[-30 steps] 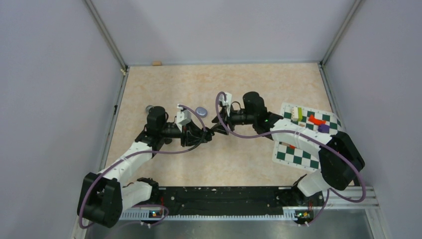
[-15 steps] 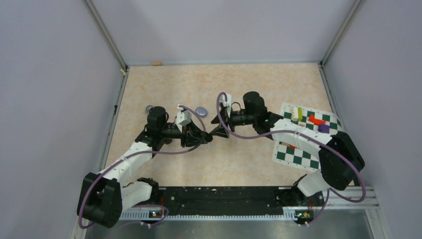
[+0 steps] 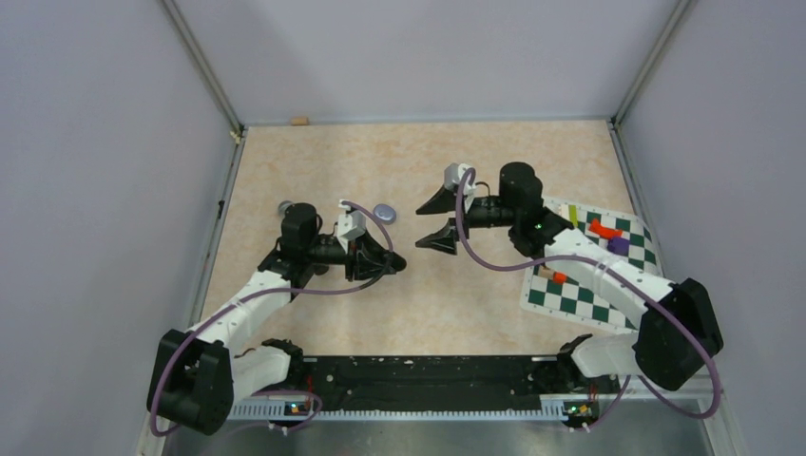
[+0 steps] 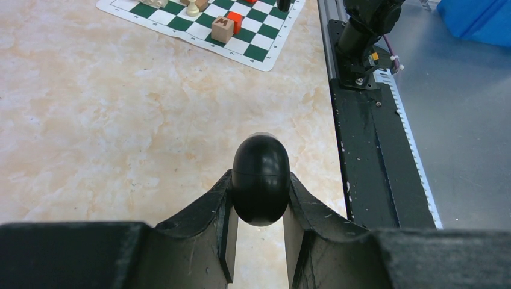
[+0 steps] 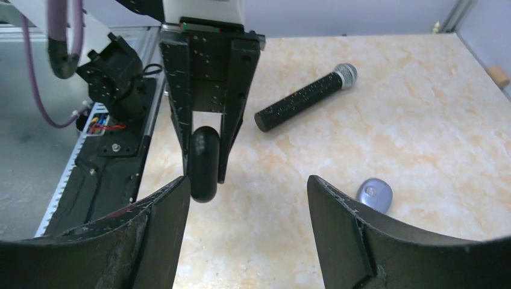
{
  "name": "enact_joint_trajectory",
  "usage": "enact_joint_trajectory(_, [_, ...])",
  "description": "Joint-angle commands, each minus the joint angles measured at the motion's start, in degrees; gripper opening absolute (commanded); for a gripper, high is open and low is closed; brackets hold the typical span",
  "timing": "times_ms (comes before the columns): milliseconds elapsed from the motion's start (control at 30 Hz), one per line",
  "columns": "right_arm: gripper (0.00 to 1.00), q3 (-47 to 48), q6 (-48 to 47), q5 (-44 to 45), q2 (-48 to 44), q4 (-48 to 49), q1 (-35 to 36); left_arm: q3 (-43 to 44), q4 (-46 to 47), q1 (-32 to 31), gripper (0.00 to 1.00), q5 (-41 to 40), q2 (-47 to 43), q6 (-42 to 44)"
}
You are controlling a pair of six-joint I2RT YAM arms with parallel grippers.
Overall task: Insert the wireless bluetooth earbuds into the charging case
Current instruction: Close the charging case at the center of the board.
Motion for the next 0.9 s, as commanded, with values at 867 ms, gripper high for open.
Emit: enact_joint_trajectory(867, [0.53, 0.0, 5.1, -7.1, 10.6, 5.0, 5.9, 0.5, 6.1, 0.0, 0.0, -0.5, -0.8, -3.7])
